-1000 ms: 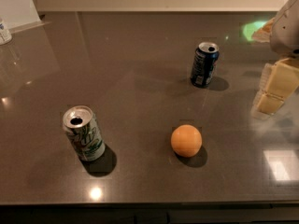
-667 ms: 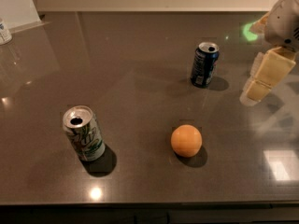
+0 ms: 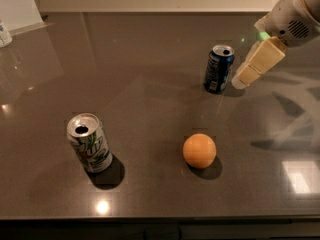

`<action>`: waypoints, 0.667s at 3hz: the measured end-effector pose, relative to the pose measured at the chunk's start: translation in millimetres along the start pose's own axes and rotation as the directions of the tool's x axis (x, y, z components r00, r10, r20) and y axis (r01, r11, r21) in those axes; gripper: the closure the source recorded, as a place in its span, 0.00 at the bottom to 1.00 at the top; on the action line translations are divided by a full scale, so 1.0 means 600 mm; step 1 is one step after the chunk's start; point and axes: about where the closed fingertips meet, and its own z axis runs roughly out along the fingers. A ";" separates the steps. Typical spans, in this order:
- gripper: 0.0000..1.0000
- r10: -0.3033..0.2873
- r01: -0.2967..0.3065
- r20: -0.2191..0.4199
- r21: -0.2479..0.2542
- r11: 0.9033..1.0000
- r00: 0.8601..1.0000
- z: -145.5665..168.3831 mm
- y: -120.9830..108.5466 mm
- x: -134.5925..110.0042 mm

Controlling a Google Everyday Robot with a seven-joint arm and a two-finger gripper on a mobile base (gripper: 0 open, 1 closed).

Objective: Move pepsi can near orange

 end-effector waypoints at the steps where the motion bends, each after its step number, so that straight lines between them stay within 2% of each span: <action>1: 0.00 0.049 -0.049 0.065 -0.005 0.999 0.997 0.042 -0.034 -0.012; 2: 0.00 0.095 -0.094 0.096 -0.012 0.995 0.991 0.088 -0.067 -0.012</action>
Offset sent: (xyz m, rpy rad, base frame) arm 0.0913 0.0023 -0.0525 0.1784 -0.0019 -0.0959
